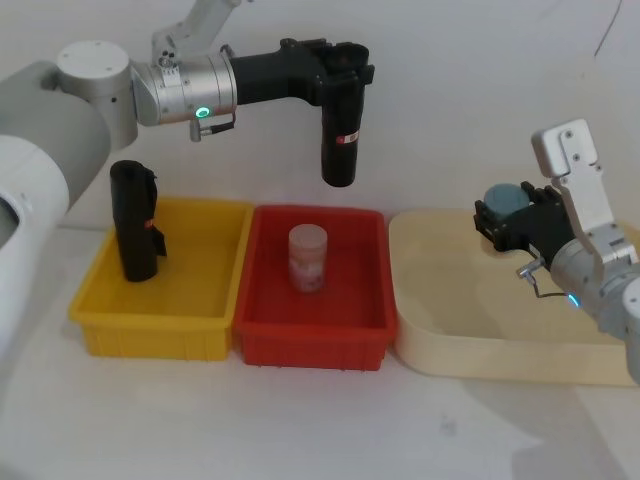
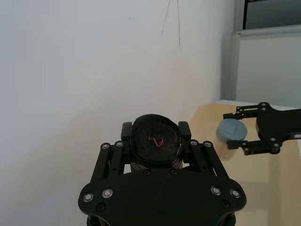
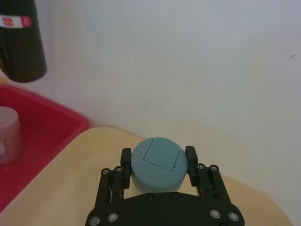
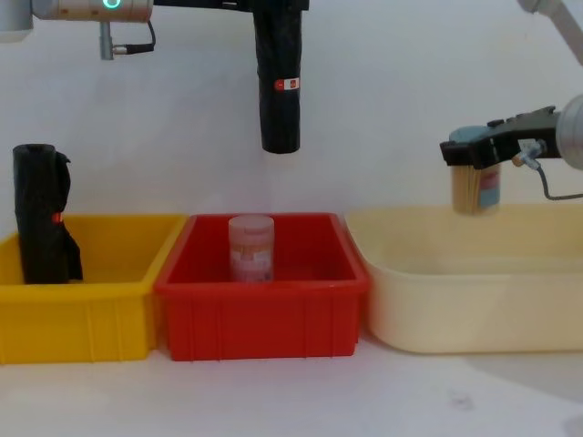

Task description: Pick up the garbage bag with the one hand and transfer it to the other hand.

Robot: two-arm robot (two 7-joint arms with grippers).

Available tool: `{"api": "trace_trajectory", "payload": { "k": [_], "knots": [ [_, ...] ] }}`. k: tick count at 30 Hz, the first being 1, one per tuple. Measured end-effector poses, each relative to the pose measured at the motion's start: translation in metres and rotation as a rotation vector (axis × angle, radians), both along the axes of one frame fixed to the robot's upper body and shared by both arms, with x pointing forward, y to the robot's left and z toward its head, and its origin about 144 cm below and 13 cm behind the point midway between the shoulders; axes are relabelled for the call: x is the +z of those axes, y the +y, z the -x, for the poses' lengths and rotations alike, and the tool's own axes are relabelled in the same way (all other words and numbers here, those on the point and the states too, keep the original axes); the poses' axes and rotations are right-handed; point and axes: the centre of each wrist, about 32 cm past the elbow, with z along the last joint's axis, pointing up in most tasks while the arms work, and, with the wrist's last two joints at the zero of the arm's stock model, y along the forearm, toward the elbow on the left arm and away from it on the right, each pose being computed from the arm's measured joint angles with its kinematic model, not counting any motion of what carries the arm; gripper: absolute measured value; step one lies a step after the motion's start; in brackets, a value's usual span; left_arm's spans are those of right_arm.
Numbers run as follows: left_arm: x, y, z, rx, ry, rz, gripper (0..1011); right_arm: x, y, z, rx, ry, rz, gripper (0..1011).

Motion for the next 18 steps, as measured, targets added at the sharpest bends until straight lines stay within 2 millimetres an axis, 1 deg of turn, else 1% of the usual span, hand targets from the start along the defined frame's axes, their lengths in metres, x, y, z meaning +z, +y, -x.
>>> {"api": "trace_trajectory", "payload": {
  "k": [6,8,9,11,13,14,15,17,18],
  "knots": [
    [0.0,0.0,0.0,-0.001,-0.001,-0.001,553,-0.003,-0.002,-0.006,-0.012,0.016,0.023,690],
    [0.0,0.0,0.0,-0.001,-0.001,-0.002,553,-0.004,-0.002,-0.009,-0.016,0.02,0.031,761],
    [0.0,0.0,0.0,-0.001,-0.001,-0.002,553,-0.005,-0.003,-0.01,-0.018,0.024,0.035,770],
    [0.0,0.0,0.0,-0.002,-0.001,-0.002,553,-0.006,-0.003,-0.011,-0.021,0.027,0.04,868],
    [0.0,0.0,0.0,-0.002,-0.001,-0.002,553,-0.006,-0.003,-0.012,-0.023,0.029,0.043,886],
    [0.001,0.0,0.0,-0.002,-0.001,-0.002,553,-0.006,-0.003,-0.012,-0.023,0.029,0.044,933],
    [0.001,0.0,0.0,-0.002,-0.001,-0.002,553,-0.006,-0.004,-0.013,-0.024,0.031,0.047,943],
    [0.001,0.0,0.0,-0.002,-0.001,-0.002,553,-0.007,-0.004,-0.014,-0.026,0.033,0.05,1001],
    [0.001,0.0,0.0,-0.002,-0.001,-0.002,553,-0.007,-0.004,-0.014,-0.026,0.033,0.05,1001]
  ]
}}
